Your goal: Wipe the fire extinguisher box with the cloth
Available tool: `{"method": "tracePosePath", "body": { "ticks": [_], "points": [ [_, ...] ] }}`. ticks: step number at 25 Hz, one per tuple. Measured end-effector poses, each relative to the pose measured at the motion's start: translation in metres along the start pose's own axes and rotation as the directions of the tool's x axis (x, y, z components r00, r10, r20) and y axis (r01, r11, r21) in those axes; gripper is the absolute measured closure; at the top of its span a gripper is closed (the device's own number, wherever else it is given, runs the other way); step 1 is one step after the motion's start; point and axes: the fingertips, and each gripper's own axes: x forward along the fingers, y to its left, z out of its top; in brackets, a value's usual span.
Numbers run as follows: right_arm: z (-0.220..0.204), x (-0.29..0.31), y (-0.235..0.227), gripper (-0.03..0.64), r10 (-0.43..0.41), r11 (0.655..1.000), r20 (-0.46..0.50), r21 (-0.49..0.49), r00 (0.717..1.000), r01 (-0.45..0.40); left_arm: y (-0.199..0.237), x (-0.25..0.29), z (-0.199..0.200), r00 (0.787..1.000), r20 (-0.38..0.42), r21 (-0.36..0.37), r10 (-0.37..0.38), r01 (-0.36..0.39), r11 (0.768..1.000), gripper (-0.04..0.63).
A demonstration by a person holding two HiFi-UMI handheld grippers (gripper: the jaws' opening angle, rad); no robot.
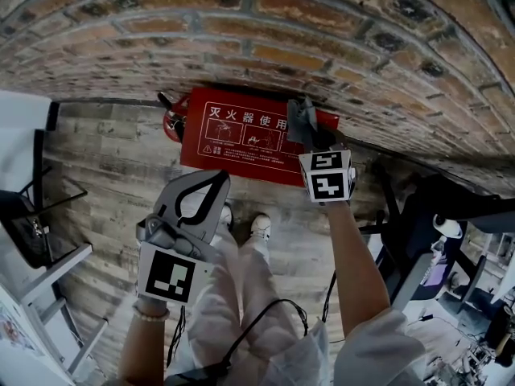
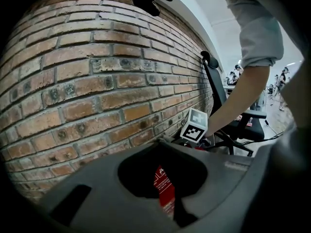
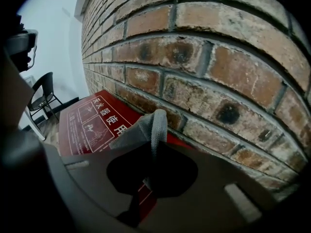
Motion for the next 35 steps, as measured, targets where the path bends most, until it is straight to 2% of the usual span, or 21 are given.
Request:
{"method": "tracePosePath", "body": {
  "ticks": [12,19,23,35],
  "points": [
    [-0.024,-0.014,-0.034,0.598,-0.056,0.998,-0.035,0.021,0.998,0.057,-0.008,0.011,0.005,1.0,0.004,-0.002,-0.019,0.019,1.0,0.598],
    [-0.03,-0.018,-0.04,0.598,-0.066,0.998,-0.053,0.001,0.996,0.066,-0.006,0.01,0.003,1.0,0.006,-0.004,-0.021,0.021,1.0,0.598],
    [-0.03,-0.018,-0.039,0.598,-0.075,0.997,-0.054,-0.015,0.996,0.074,-0.004,0.008,0.001,1.0,0.004,-0.004,-0.014,0.014,1.0,0.598],
    [-0.021,-0.03,-0.036,0.598,-0.07,0.997,-0.04,0.024,0.997,0.071,0.012,-0.015,-0.005,0.999,0.005,-0.027,0.047,-0.047,0.999,0.598]
  ]
}}
